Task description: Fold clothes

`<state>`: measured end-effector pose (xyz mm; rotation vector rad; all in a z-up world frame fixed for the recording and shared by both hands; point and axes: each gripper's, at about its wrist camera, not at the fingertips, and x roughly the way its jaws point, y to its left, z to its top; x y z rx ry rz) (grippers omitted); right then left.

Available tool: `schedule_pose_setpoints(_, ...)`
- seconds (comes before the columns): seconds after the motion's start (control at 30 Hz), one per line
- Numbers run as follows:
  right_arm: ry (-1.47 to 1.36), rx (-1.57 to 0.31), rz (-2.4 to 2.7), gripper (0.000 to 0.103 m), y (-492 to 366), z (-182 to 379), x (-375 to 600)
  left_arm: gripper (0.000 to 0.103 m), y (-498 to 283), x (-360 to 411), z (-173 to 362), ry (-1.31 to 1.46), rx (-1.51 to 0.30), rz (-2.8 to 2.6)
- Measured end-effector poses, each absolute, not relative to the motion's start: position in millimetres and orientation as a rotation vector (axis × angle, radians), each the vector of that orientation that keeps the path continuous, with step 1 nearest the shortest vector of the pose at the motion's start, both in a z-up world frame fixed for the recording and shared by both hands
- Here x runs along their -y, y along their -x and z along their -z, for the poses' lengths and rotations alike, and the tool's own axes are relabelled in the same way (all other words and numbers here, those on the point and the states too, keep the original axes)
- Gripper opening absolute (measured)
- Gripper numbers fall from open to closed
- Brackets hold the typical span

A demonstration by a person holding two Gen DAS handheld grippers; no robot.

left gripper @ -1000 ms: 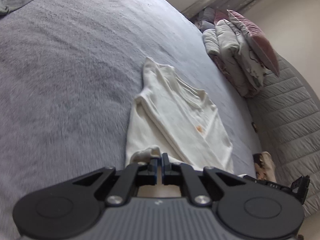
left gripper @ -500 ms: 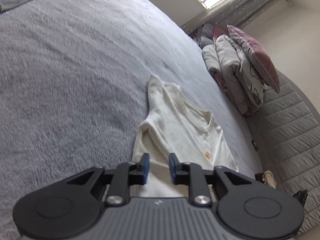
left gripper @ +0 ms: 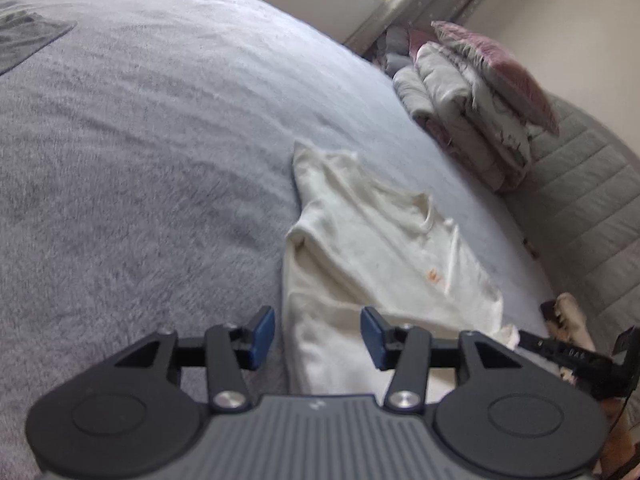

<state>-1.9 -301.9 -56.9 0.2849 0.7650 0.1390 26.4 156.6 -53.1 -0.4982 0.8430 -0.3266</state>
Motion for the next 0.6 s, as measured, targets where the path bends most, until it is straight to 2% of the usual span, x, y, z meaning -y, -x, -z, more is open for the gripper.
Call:
schedule_pose_setpoints(0.3, -0.073, -0.745, -0.149, 0.041, 1, 69, 275, 0.044, -18, -145, 52, 0.416, -0.832, 0.349)
schedule_pose_setpoints(0.4, -0.019, -0.722, -0.150, 0.039, 1, 72, 269, 0.031, -16, -144, 52, 0.390, -0.826, 0.334)
schedule_pose_setpoints(0.43, -0.002, -0.715, -0.154, 0.037, 2, 72, 267, 0.023, -15, -145, 53, 0.391, -0.824, 0.327)
schedule_pose_setpoints(0.5, 0.018, -0.706, -0.164, 0.018, 4, 71, 264, 0.016, -14, -146, 52, 0.404, -0.814, 0.319)
schedule_pose_setpoints(0.6, 0.048, -0.686, -0.153, 0.009, 7, 68, 257, 0.009, -10, -146, 48, 0.397, -0.784, 0.307)
